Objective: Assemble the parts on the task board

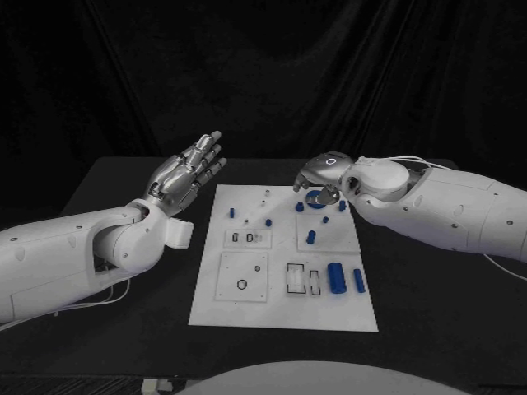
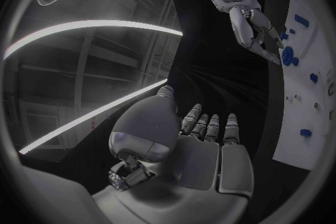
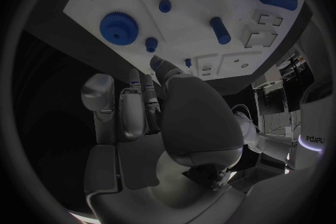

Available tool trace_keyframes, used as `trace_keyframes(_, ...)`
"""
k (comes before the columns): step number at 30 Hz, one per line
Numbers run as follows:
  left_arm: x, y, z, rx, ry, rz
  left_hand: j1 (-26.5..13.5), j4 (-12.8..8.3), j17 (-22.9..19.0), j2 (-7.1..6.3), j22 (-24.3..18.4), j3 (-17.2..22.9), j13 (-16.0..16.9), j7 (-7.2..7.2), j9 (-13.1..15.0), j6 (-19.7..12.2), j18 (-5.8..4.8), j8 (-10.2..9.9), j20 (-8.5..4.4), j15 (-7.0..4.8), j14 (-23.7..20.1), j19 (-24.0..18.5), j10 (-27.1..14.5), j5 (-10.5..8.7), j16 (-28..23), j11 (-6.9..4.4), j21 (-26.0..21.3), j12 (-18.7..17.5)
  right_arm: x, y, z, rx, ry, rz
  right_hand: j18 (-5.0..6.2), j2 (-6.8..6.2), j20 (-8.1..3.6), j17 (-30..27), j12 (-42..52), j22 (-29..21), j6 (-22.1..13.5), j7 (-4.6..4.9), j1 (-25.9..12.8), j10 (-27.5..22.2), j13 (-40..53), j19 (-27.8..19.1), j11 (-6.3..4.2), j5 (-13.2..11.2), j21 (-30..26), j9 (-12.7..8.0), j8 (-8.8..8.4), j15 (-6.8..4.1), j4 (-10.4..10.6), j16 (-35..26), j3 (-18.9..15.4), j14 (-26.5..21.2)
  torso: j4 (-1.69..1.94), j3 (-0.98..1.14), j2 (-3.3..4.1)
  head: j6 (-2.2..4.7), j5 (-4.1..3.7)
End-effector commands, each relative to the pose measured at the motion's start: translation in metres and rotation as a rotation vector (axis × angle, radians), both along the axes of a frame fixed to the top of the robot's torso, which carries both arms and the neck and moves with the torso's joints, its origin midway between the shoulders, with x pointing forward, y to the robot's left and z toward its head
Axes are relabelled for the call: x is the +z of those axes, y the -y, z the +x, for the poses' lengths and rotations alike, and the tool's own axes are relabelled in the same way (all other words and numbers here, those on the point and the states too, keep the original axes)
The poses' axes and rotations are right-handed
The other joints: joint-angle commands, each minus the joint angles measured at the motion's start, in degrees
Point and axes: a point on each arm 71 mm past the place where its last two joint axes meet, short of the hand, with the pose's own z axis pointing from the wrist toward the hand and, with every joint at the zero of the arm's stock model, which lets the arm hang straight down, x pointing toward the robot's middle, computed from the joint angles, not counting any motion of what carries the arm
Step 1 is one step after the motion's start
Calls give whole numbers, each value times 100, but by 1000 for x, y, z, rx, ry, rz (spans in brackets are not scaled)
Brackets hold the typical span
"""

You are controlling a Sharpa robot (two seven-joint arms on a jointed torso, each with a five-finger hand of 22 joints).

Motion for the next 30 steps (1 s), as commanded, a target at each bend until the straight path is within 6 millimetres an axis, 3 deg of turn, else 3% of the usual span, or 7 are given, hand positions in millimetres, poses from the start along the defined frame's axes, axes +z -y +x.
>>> trace_keyframes(1, 13, -3, -1, 31, 150, -83, 78, -5, -8, -2, -6, 26, -5, -19, 3, 25, 35, 17, 32, -11, -2, 16, 0, 30, -21, 25, -34, -13, -3, -1, 1, 18, 18, 6, -27, 14, 4, 6, 27, 7, 35, -6, 13, 37, 8, -39, -8, -39, -29, 9, 25, 18, -30, -22, -19, 243, -1, 0, 2, -5, 2)
trace_keyframes(9, 13, -2, -1, 25, 147, -85, 109, -8, -8, -6, -6, 35, -5, -16, 2, 21, 42, 17, 36, -13, -2, 16, -2, 67, -21, 26, -34, -14, -9, -4, 6, 27, 21, 5, -28, 10, 11, -9, 40, 24, 44, -27, -2, 40, 26, -57, -25, -220, -39, 21, 22, 17, -17, -34, -63, 236, 2, -1, 2, -14, 23)
trace_keyframes(23, 13, 0, -1, 17, 143, -88, 259, -20, -8, -21, -6, 88, -6, -6, 1, 16, 59, 16, 46, -13, -2, 16, -6, 240, -21, 29, -34, -15, -25, -6, 6, 42, -15, -10, -29, 16, 15, -77, 66, 49, 148, 15, 5, 89, 54, -84, -34, -256, -57, 53, 61, 19, -9, -81, -100, 209, 0, 0, 2, 14, 17)
trace_keyframes(26, 13, 0, -1, 15, 142, -89, 259, -20, -8, -21, -6, 88, -6, -6, 1, 16, 59, 16, 46, -13, -2, 16, -6, 240, -21, 29, -34, -15, -28, -7, 6, 42, -24, -16, -27, 1, 16, -88, 55, 46, 142, 5, -11, 84, 59, -97, -38, -360, -73, 53, 47, 16, 8, -89, -139, 205, -1, 0, 2, 7, 8)
trace_keyframes(28, 13, 1, -1, 13, 141, -90, 268, -19, -8, -23, -6, 91, -6, -6, 1, 17, 59, 16, 48, -13, -2, 16, -5, 252, -21, 28, -34, -15, -29, -7, 6, 42, -29, -19, -24, 2, 16, -124, 34, 46, 134, -11, -46, 56, 70, -114, -37, -589, -97, 56, 28, 18, 54, -113, -223, 192, -1, 0, 3, 0, 12)
trace_keyframes(30, 13, 1, -1, 11, 140, -91, 268, -19, -8, -23, -6, 91, -6, -6, 1, 17, 59, 16, 48, -13, -2, 16, -5, 252, -21, 28, -34, -15, -31, -7, 7, 42, -30, -19, -23, 7, 17, -129, 32, 45, 137, -10, -48, 52, 73, -116, -36, -614, -101, 57, 27, 19, 60, -115, -233, 191, 0, 0, 3, -5, 13)
